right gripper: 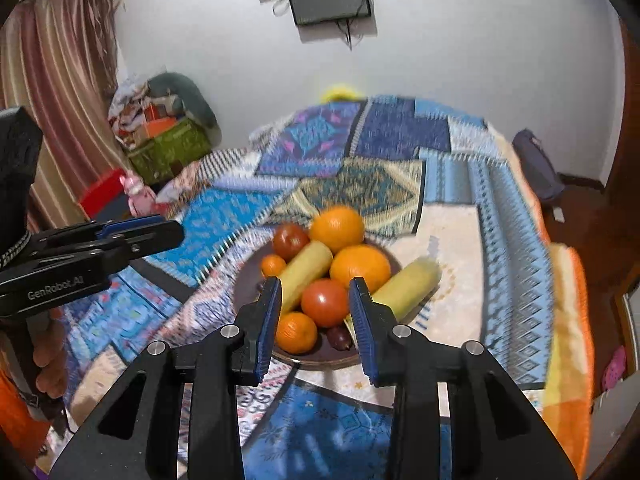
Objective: Organize fruits
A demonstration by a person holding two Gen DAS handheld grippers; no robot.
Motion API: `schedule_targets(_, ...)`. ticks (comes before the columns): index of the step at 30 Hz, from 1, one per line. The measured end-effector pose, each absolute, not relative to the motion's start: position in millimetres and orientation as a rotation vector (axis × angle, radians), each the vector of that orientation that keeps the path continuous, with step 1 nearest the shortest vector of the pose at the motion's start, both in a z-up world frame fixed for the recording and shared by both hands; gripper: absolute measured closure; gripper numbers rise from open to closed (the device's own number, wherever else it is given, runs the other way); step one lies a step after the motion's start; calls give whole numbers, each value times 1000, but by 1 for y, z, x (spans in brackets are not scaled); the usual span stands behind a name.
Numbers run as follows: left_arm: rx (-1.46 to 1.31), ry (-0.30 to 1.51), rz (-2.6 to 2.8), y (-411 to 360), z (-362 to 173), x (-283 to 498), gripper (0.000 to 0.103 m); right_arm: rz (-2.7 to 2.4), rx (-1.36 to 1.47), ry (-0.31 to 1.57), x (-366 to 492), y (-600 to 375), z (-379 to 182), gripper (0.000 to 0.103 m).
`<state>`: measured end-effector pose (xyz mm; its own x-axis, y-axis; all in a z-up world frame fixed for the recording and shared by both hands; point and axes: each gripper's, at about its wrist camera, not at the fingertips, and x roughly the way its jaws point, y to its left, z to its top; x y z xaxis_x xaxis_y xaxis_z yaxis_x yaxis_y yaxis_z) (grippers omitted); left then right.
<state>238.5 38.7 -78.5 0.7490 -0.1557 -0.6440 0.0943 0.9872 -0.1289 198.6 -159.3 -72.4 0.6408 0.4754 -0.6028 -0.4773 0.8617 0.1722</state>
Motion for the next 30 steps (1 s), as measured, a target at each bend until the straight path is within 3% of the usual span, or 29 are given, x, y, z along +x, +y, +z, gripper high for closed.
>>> schedule_targets(9,-65,455,-97,27,0,143,65,536,1,474,128,-173,1,64)
schedule_targets(14,-41,339,-89,14,26,93,59,526,19,367,87,-182,28,52)
schedule_targets(18,-32,267,-88,5,39,63,46,514,23,308,65,-184,39,45)
schedule_targets(23,-37,228,-89,3,46,42,38,488,23,256,48,-184,45,28)
schedule_targets(30,-39,196,-46,4,46,28,14,447,-3,203,36,-178,45,13)
